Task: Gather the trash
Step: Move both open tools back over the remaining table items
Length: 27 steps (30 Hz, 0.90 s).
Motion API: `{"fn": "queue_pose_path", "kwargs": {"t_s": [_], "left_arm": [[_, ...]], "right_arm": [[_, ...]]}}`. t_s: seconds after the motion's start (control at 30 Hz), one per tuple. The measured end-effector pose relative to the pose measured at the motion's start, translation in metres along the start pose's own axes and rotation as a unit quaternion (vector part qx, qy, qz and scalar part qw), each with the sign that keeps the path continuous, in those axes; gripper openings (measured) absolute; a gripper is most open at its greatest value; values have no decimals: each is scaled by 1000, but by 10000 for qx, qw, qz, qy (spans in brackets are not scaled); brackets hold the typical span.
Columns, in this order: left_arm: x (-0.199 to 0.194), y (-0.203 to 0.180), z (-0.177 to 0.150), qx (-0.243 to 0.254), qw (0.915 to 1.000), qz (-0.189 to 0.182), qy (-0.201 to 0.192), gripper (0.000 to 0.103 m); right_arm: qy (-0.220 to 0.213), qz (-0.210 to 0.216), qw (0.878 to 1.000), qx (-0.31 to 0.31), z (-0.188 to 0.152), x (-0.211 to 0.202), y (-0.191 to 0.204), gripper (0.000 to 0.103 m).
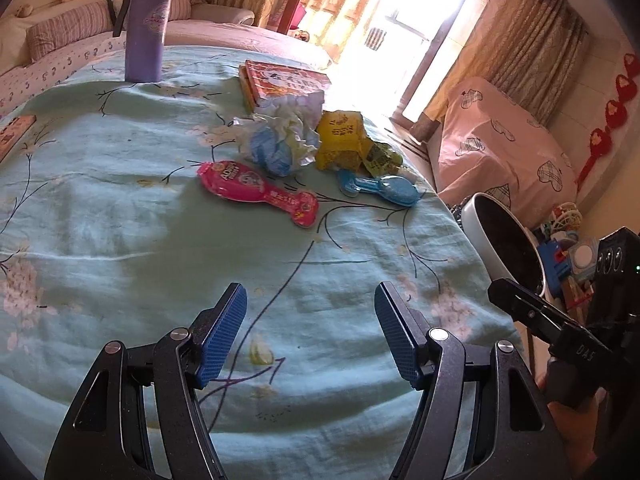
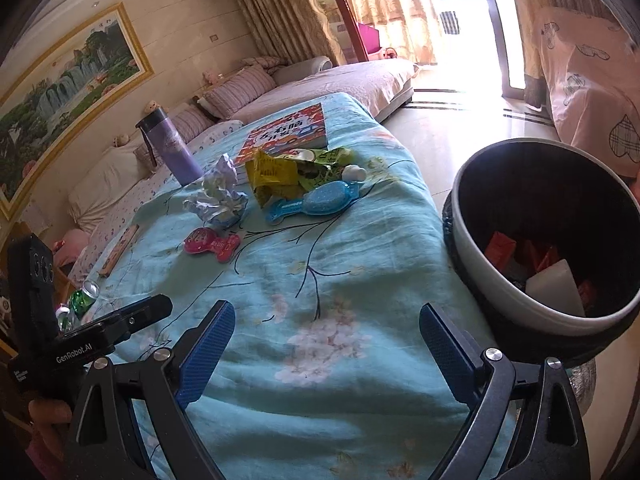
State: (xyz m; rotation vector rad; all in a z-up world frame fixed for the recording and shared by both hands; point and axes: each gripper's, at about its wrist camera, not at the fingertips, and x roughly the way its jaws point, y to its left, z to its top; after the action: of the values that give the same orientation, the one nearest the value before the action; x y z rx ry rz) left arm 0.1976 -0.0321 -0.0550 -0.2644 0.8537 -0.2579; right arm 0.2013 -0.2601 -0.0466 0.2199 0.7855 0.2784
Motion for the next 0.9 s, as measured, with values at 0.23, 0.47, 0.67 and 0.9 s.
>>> {"fn": "queue_pose_path", "kwargs": {"t_s": [0.23,0.47,0.67,0.9], "left_arm": [[1,8,8,-28,9999,104,-23,70],[9,9,23,58,9998,213,-36,70],[28,21,40,-76,9994,307,128,71],[39,31,62,-225,9991,345,66,71]], "right_arm": [[109,21,9997,-226,10,19,7,95],[143,53,9996,-245,23,34,9,95],[212,69,9992,-341,39,50,10,95],[265,83,9988,-398,59,71,5,94]]}}
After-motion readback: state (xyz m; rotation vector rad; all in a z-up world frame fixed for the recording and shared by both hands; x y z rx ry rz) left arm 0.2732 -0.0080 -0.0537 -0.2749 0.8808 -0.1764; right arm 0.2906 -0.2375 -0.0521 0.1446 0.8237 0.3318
